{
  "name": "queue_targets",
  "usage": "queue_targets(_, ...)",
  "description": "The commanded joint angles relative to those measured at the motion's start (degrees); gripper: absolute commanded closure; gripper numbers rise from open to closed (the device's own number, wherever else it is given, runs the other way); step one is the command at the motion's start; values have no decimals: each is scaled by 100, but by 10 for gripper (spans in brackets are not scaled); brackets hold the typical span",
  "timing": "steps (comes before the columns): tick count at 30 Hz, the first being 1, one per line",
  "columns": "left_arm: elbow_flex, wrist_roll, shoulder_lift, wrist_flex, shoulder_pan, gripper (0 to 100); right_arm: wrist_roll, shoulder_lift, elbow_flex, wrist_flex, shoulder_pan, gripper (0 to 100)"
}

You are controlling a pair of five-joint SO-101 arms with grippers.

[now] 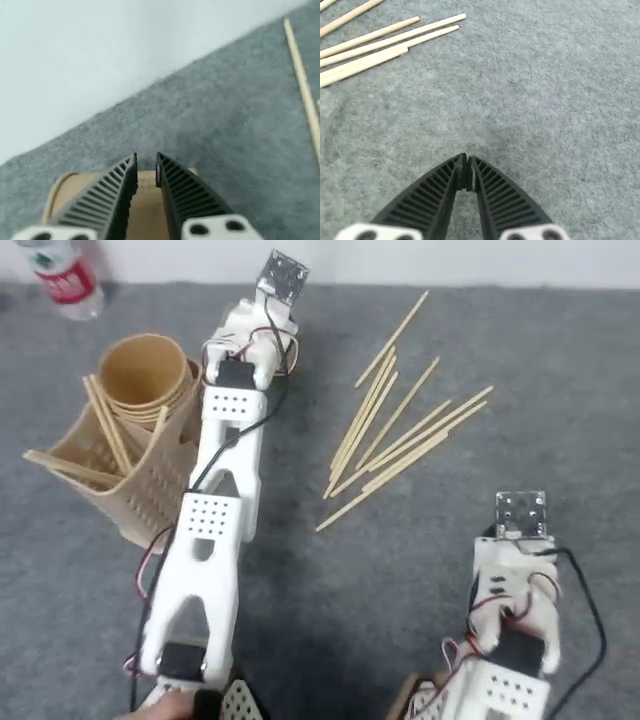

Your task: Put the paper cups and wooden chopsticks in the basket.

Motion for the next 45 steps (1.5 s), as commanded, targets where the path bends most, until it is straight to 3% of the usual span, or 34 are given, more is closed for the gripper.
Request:
queue_targets(1, -66, -281, 158, -308, -202, 920, 70, -75, 79, -110, -40, 983)
queue_targets(8, -57, -281, 299, -132, -466, 920, 70, -75, 79, -110, -40, 983)
queue_targets(12, -189, -334, 246, 976, -598, 920, 70, -75, 79, -110, -40, 983)
queue_targets(18, -321, -1574, 158, 2734, -686, 924, 70, -75, 97, -215, -40, 983)
queue_targets(25, -321, -1301, 88, 3103, -413, 924, 70, -75, 97, -224, -40, 983)
queue_targets(37, -321, -1732, -448, 5310, 9, 924, 44, -75, 97, -312, -40, 983)
queue_targets(45, -312, -1705, -765, 5327, -35, 924, 44, -75, 97, -312, -40, 983)
